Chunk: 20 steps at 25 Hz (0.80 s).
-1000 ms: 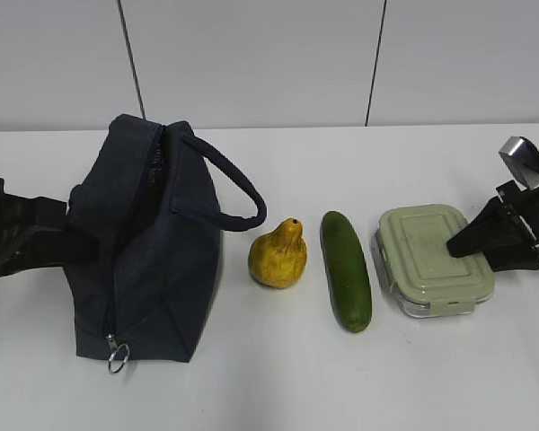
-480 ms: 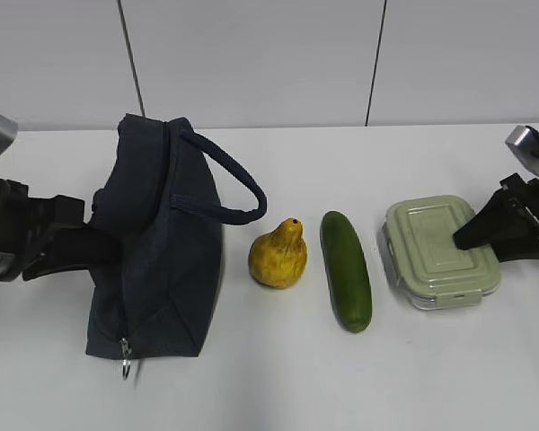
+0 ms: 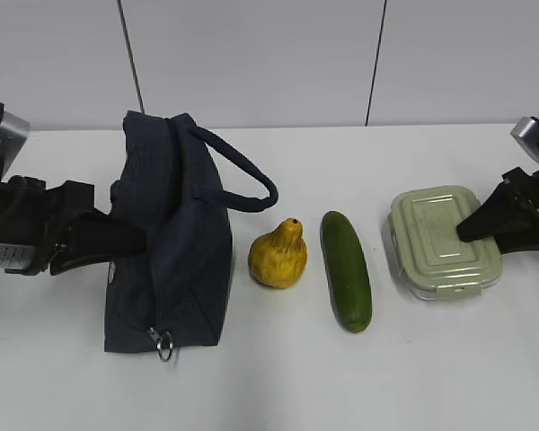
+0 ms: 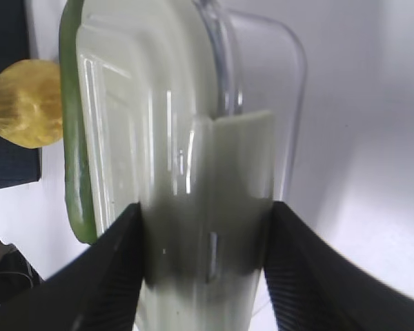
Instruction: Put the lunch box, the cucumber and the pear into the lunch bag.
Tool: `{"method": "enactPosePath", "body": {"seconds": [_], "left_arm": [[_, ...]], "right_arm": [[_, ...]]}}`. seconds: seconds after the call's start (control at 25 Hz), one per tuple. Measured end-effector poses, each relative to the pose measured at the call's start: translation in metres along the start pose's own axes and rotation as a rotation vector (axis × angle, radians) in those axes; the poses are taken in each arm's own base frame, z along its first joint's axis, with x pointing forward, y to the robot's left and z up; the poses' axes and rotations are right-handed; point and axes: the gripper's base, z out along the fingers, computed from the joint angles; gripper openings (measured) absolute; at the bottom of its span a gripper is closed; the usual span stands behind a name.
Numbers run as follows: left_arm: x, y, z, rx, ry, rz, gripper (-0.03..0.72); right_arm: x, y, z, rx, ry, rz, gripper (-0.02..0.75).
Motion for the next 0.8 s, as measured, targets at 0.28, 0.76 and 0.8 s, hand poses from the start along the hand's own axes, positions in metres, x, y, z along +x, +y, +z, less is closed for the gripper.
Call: {"method": "enactPosePath", "body": {"seconds": [0.28,0.76,0.8], "left_arm": [[0.002,0.006,0.016,0.132,0.034,-0.050,0.003],[0.006,-0.003,0.023,0.322,0.062,-0.009,0.003],[0.006,-0.005,0.025,0.326,0.067,-0.002,0.003]], "right_arm": [[-0.001,0.001,-0.001,0.001,-0.011,0.000,0.391],[-0.003,0.005,-0.005,0.004,-0.028,-0.012,0.391],[-0.003,0.005,-0.005,0.003,-0.030,-0.011,0.391]]}}
